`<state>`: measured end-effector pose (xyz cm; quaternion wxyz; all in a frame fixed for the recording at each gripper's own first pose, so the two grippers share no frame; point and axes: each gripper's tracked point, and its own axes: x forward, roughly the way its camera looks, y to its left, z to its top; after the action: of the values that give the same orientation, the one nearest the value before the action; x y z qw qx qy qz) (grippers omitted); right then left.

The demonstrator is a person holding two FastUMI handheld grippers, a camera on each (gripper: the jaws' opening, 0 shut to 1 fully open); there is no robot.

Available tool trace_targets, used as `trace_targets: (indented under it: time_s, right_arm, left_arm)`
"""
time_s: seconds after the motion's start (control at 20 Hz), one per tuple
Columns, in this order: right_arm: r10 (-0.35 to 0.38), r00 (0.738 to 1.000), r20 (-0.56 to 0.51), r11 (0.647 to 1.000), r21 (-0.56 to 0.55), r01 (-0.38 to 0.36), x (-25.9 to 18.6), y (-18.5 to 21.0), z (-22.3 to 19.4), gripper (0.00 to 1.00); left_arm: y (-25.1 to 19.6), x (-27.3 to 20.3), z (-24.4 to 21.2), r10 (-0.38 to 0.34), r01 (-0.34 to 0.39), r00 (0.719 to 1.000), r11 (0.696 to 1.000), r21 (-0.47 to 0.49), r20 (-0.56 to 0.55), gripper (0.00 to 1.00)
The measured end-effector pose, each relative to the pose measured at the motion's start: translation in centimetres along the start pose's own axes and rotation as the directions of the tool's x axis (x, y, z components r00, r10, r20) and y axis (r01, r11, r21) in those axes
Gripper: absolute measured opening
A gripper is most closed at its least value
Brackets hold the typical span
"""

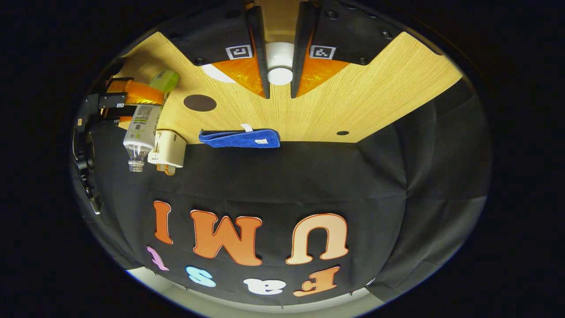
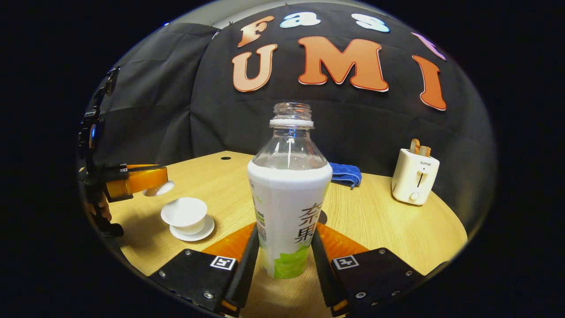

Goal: Open the teacup lid with one hand, grasp the water bottle and pour water into the teacup with the other hand; after pouring, place the water bottle on the coaster and then close the teacup lid.

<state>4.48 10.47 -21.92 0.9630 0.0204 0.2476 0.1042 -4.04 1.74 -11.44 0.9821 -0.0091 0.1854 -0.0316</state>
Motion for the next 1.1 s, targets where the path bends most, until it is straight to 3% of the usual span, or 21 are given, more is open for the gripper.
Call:
trace_targets:
  time_s: [0.3,0.55,0.8,1.1]
  right_arm:
    - [-0.063,0.998,0.017,0.987,-0.147,0.065,-0.1,-0.2,2.0,0.65]
    - [-0.151,0.987,0.047,0.932,-0.327,0.158,0.3,-0.9,2.8,0.65]
    - [-0.237,0.968,0.077,0.788,-0.568,0.238,0.9,-1.5,3.4,0.65]
    - [-0.237,0.967,0.097,0.611,-0.759,0.225,1.8,-0.2,3.8,0.65]
  left_arm:
    - [0.9,0.0,0.1,0.015,-0.015,1.000,1.000,-0.018,0.010,0.33]
    - [2.0,-0.1,0.1,0.039,-0.039,0.999,0.999,-0.019,0.013,0.31]
    - [2.7,-0.3,0.0,0.047,-0.047,0.999,0.999,-0.014,0.014,0.33]
    - [3.6,-0.7,-0.2,0.062,-0.062,0.998,0.998,-0.024,0.007,0.33]
